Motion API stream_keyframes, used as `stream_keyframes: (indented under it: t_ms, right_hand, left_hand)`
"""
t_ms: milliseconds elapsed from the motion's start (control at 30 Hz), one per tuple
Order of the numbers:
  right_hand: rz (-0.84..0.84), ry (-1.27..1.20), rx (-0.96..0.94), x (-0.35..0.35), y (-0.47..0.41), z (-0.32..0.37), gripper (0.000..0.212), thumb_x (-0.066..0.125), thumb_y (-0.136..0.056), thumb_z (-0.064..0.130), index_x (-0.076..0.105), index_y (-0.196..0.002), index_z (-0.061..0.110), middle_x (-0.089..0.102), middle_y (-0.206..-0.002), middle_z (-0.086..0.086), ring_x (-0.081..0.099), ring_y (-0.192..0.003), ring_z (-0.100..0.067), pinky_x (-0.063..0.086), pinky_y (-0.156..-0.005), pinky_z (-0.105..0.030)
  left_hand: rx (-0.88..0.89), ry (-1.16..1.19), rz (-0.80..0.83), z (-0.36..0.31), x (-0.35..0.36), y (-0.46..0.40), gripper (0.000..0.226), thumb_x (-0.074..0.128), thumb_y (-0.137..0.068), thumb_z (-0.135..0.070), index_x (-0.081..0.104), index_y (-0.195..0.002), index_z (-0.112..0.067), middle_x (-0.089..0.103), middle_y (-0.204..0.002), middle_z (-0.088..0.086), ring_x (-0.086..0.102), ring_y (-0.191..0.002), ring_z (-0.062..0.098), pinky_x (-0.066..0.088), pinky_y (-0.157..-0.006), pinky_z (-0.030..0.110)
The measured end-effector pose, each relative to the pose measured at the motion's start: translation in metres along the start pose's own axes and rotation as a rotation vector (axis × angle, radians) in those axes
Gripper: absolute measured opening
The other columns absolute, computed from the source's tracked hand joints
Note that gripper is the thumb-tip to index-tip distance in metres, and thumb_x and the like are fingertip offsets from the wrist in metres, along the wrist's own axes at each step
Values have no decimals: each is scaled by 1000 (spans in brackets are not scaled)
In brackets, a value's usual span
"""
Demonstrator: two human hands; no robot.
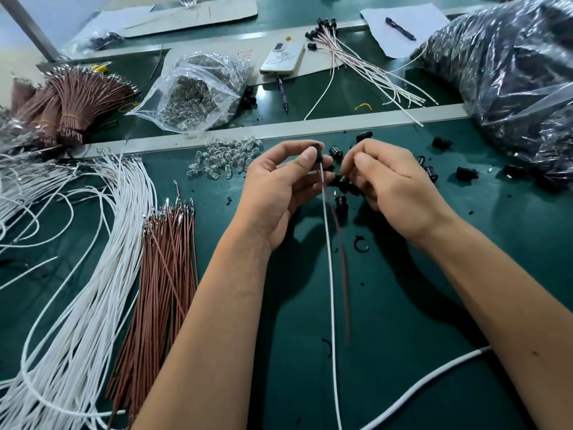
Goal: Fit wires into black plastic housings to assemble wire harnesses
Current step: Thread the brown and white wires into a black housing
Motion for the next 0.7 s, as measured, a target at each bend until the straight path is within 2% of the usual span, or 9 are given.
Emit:
stream_keyframes:
  t_ms: [67, 100, 167, 233, 333, 433, 533, 600, 700]
  right_hand:
    - [-14, 91, 27, -4, -2, -3, 22, 39, -90, 9, 60, -94, 10, 52, -71, 3, 40, -59, -9, 34, -56, -24]
    - [-6, 176, 13, -6, -3, -4, 24, 38, -87, 5, 59, -96, 11, 55, -77, 2, 43, -62, -9, 36, -59, -23]
    - [9, 350, -34, -9, -3, -5, 31, 38, -89, -7, 59, -99, 13, 59, -84, 5, 48, -68, 0, 36, -65, -13]
    - [18, 386, -52, -10, -2, -8, 35, 37, -93, -11, 61, -99, 14, 59, -80, 7, 52, -66, 1, 40, -65, -12]
    - [-20, 289, -58, -9, -3, -10, 34, 39, -98, -12, 63, -99, 12, 69, -82, -4, 64, -60, -10, 56, -59, -32]
    - [-55, 25, -11, -10, -4, -11, 22, 45, -105, -6, 58, -115, 9, 74, -95, -12, 76, -71, -26, 65, -67, -36]
    - [-111, -65, -17, -14, -6, -11, 12, 53, -105, 2, 64, -109, 5, 75, -84, -14, 76, -67, -28, 64, -64, -34]
    - [-125, -78, -53, -15, -6, -9, 14, 56, -104, 1, 69, -104, 5, 74, -80, -14, 73, -64, -25, 59, -59, -29]
    - [-123, -85, -130, -15, -4, -2, 16, 57, -102, 1, 73, -102, 6, 72, -79, -13, 67, -61, -19, 51, -53, -24]
  left_hand:
    - [2, -50, 4, 1, 0, 0, 14, 57, -100, -9, 71, -103, -10, 74, -85, 6, 69, -68, 16, 56, -67, 23]
    - [-3, -66, 4, 1, -1, 0, 15, 57, -100, -9, 71, -104, -9, 74, -85, 6, 68, -68, 15, 56, -68, 22]
    - [-18, -71, 2, 2, -1, -1, 16, 57, -100, -8, 72, -106, -7, 74, -85, 7, 67, -68, 13, 55, -68, 21]
    - [-30, -64, 8, 3, -2, -2, 14, 59, -98, -6, 72, -105, -5, 74, -85, 7, 67, -69, 13, 55, -67, 20]
    - [-19, -90, 24, 3, -3, -1, 13, 67, -91, -1, 73, -101, -6, 73, -86, 8, 65, -71, 12, 54, -70, 19]
    - [8, -100, 69, 3, -2, 0, 18, 69, -88, 3, 74, -101, -7, 72, -87, 7, 63, -72, 12, 52, -71, 18]
    - [32, -102, 113, 3, -2, 0, 22, 68, -88, 4, 75, -104, -8, 70, -87, 7, 60, -78, 16, 49, -75, 22]
    - [66, -123, 132, 4, -2, 0, 25, 68, -87, 6, 75, -106, -8, 71, -89, 9, 59, -83, 19, 48, -76, 23]
    - [164, -179, 127, 4, -1, 0, 28, 69, -85, 11, 74, -105, -6, 75, -95, 11, 68, -86, 16, 53, -79, 21]
Point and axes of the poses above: each hand's wrist, its own y-axis away from the middle knuckle, its own x-axis out of the palm, z = x × y, the point moved 2 cm from there along -y, towards the middle knuckle
